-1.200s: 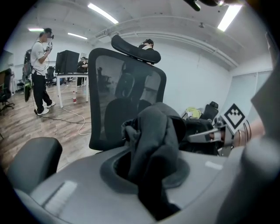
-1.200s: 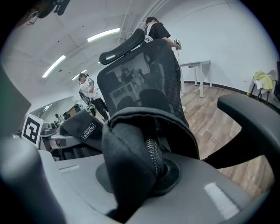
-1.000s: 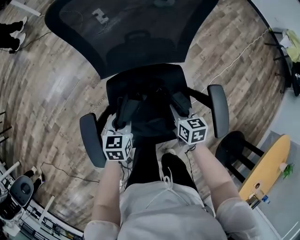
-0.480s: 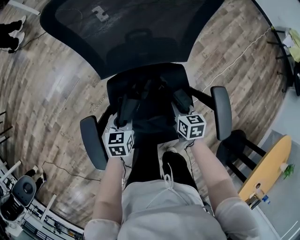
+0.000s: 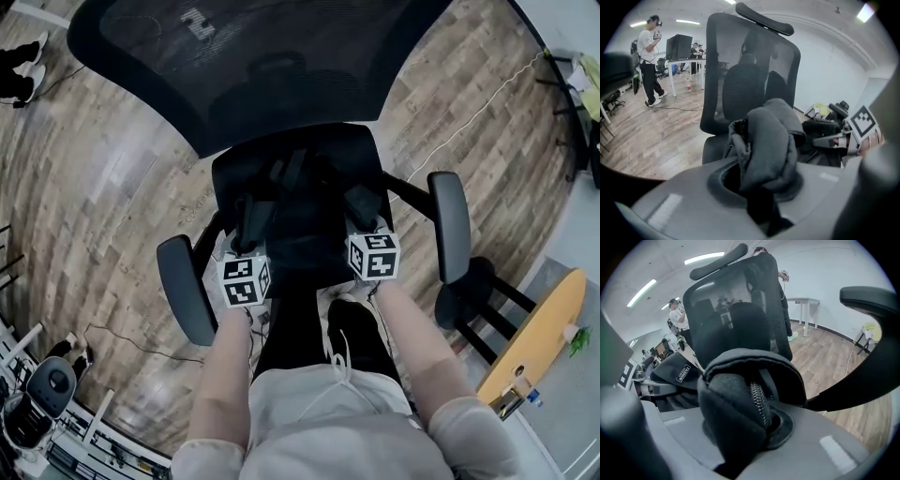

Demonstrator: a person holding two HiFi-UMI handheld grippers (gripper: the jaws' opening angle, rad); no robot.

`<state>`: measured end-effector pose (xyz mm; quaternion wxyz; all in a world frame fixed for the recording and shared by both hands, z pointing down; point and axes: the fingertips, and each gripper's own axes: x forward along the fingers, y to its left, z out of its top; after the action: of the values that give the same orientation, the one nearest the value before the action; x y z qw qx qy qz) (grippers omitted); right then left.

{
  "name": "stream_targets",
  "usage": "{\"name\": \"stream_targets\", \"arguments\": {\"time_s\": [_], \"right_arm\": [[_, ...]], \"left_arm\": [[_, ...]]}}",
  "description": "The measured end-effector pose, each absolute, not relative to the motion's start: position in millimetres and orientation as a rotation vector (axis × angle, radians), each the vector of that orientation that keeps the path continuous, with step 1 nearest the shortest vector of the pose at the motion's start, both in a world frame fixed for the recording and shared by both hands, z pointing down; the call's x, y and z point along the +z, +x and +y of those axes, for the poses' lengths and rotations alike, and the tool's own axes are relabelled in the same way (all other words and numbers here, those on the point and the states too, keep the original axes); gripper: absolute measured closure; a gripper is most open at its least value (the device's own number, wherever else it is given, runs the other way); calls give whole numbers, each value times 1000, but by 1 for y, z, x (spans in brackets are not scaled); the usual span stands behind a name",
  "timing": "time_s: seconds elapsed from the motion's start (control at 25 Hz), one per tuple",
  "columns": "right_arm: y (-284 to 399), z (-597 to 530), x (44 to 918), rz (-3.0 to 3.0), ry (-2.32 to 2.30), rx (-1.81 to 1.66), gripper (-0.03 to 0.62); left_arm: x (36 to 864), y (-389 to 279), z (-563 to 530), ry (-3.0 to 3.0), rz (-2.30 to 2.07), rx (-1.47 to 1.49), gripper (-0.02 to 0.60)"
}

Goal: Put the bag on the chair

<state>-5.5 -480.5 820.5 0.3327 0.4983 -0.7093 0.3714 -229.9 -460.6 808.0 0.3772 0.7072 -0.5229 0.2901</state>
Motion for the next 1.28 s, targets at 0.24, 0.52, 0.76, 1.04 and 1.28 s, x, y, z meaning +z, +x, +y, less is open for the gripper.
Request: {"name": "stream_targets", "arguments": {"time_s": [0.24,0.52,0.76,1.04,1.28], "right_arm": [[-13,-458,844,-1860,1208,852,550],[-15,-443,862,-1904,1181,873,540],[-18,-439,868,-1916,1202,894,523],[-2,-428,859,-1833,1318,884,419],[-3,-402,833,-1807,1296,765,318]], "left_arm": [[838,-236,-447,1742,-1311,797,502],[861,-234,-434,1786,-1282,847,502],[878,-234,-419,1771,-1316,797,485],[874,-245,-410,1689,-1392,768,412],[847,-243,-396,1651,-1476,739,336]]}}
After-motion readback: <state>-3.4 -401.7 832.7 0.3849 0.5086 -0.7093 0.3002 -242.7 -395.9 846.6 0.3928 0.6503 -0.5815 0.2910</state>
